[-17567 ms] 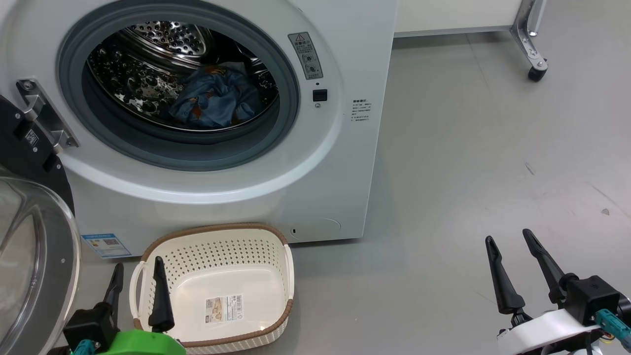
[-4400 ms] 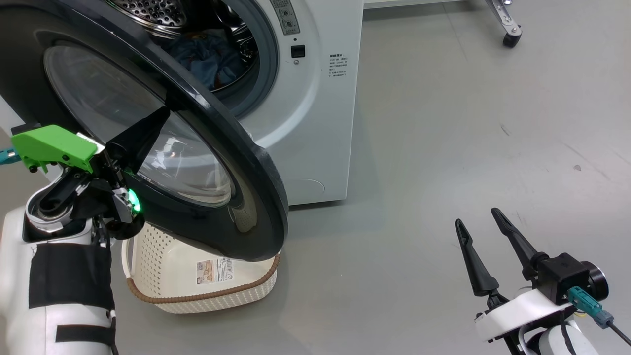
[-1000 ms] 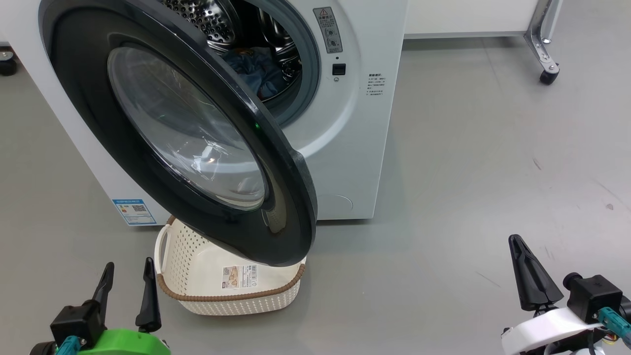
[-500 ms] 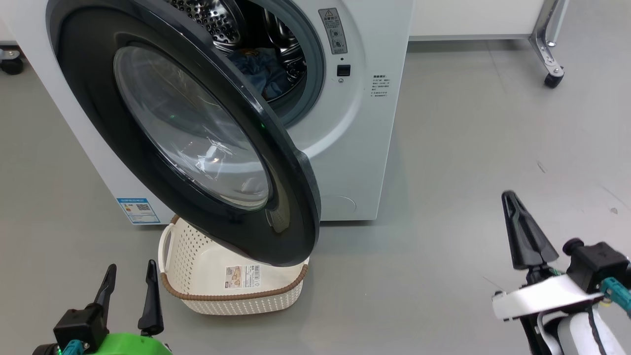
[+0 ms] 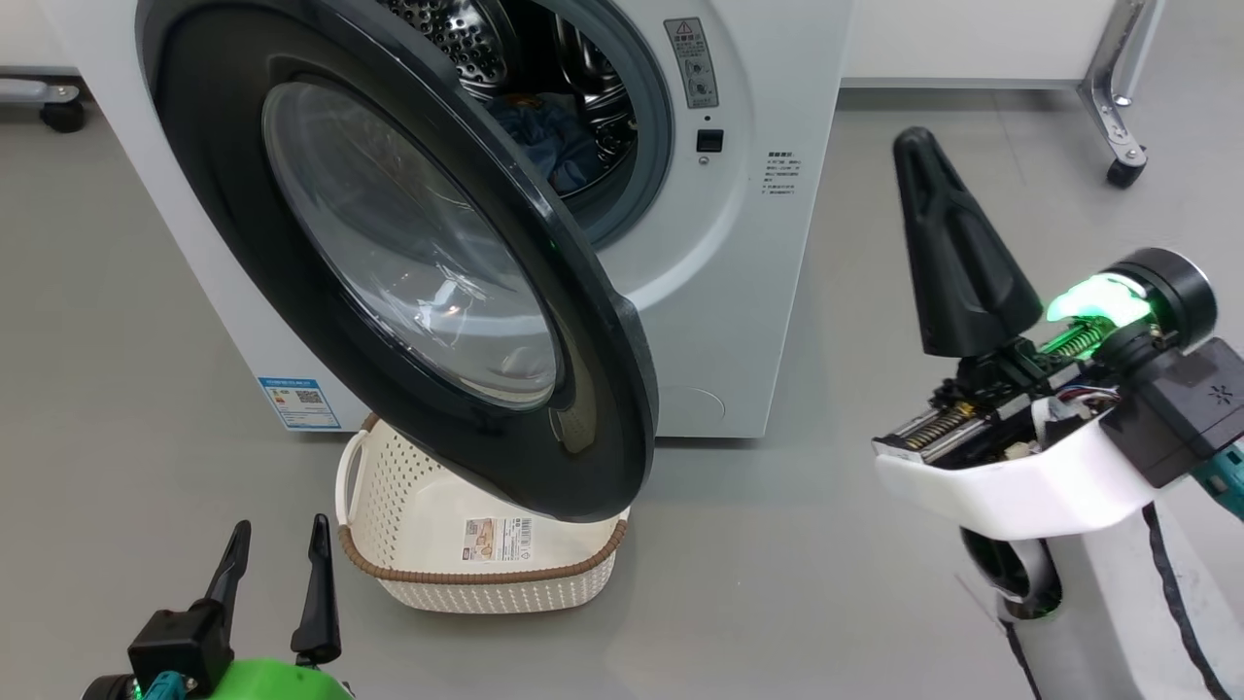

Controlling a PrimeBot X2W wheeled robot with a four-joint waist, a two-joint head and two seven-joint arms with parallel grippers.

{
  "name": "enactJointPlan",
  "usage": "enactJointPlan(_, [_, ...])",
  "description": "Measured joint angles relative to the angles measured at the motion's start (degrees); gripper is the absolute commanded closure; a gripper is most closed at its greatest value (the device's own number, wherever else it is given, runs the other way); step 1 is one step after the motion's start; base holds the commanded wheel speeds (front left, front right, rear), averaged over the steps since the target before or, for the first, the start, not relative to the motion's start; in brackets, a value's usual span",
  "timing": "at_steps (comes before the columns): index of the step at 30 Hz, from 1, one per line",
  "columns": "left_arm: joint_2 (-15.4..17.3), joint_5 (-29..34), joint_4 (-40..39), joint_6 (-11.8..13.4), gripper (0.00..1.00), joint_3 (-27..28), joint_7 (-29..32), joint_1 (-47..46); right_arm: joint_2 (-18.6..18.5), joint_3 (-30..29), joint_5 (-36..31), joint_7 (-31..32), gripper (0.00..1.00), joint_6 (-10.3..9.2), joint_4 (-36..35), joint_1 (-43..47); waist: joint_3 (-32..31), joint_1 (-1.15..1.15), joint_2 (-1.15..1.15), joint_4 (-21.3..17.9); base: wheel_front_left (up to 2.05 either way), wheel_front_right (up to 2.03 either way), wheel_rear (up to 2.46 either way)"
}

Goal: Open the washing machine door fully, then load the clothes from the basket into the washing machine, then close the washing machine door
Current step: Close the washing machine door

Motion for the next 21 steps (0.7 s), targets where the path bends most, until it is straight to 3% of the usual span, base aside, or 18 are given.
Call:
enactJointPlan(5, [-0.07, 0.02, -0.71, -0.08, 0.00, -0.68, 0.00, -0.06, 0.58, 7.34, 2.34, 0.00, 1.00, 0.01, -0.21, -3.22, 0.39, 0.00, 0.00, 1.41, 0.00, 0.00, 0.00])
enactJointPlan(11, [-0.20, 0.33, -1.13, -0.09, 0.00, -2.55, 0.00, -0.41, 0.69, 15.94, 3.86, 0.00, 1.00, 0.01, 5.45, -4.07, 1.34, 0.00, 0.00, 3.55, 0.00, 0.00, 0.00])
enactJointPlan(21, [-0.27, -0.19, -1.74, -0.14, 0.00, -3.99, 0.00, -2.16, 1.57, 19.27, 7.24, 0.01, 1.00, 0.01, 13.55, -1.69, 3.02, 0.00, 0.00, 7.52, 0.00, 0.00, 0.00])
